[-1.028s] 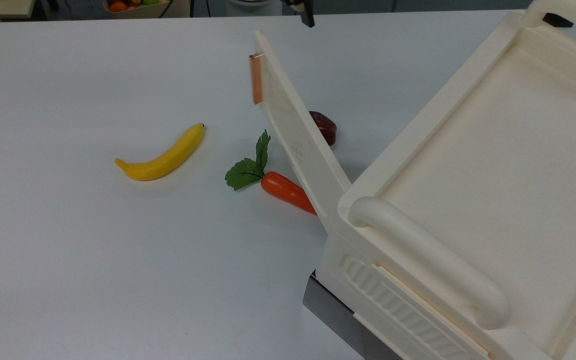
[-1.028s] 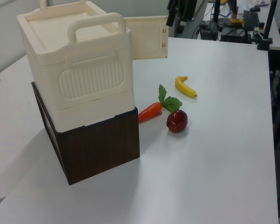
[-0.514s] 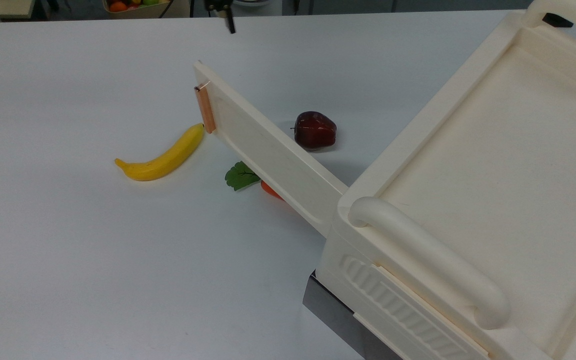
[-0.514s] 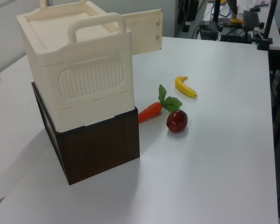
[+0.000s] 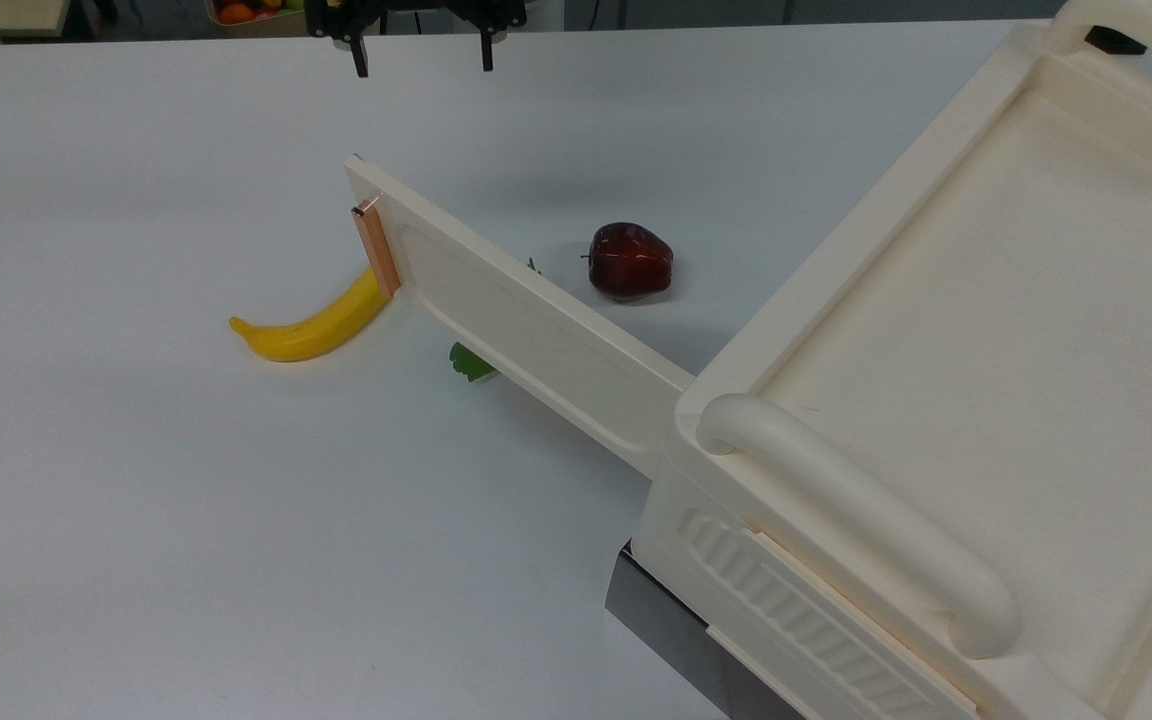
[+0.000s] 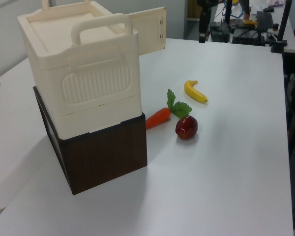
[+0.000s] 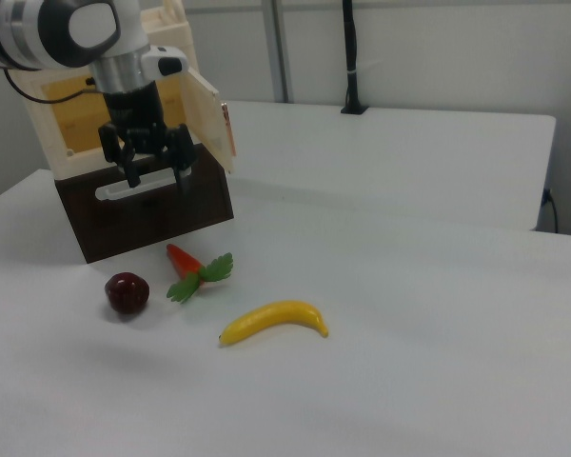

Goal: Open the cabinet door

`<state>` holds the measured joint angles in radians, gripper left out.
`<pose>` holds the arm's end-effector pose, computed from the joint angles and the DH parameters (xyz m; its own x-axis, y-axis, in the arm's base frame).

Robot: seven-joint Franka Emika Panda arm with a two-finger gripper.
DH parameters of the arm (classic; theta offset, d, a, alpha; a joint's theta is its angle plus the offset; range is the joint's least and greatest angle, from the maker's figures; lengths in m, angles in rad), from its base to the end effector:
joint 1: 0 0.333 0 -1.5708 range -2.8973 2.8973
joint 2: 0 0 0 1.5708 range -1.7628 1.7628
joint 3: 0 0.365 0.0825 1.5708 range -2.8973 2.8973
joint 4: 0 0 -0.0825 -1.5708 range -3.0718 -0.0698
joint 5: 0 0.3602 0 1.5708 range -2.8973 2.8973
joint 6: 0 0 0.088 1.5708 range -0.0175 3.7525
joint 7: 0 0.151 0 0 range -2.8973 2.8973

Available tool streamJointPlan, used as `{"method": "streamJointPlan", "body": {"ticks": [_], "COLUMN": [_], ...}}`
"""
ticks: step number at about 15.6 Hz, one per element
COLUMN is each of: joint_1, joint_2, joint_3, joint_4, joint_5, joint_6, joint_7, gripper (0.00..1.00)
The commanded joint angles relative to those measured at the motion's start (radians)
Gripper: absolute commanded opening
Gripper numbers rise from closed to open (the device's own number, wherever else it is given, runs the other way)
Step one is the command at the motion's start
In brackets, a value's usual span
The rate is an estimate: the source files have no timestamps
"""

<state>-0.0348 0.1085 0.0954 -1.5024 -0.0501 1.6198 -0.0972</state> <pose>0.5735 0.0243 0.6051 0.9873 0.1588 0.0055 0.1585 -0.9865 0.0404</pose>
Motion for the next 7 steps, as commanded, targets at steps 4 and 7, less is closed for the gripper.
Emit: {"method": "streamJointPlan", "body": {"ticks": [4, 7], "joint_1": [0.007, -0.002], "joint_2": [-0.039, -0.038], "joint_3": [-0.022, -0.023], "joint_4": [-0.032, -0.028], "joint_5": [-0.031, -0.024], "joint_6": [-0.084, -0.075], "joint_7": [0.083, 0.096], "gripper": [1.0, 1.0]}}
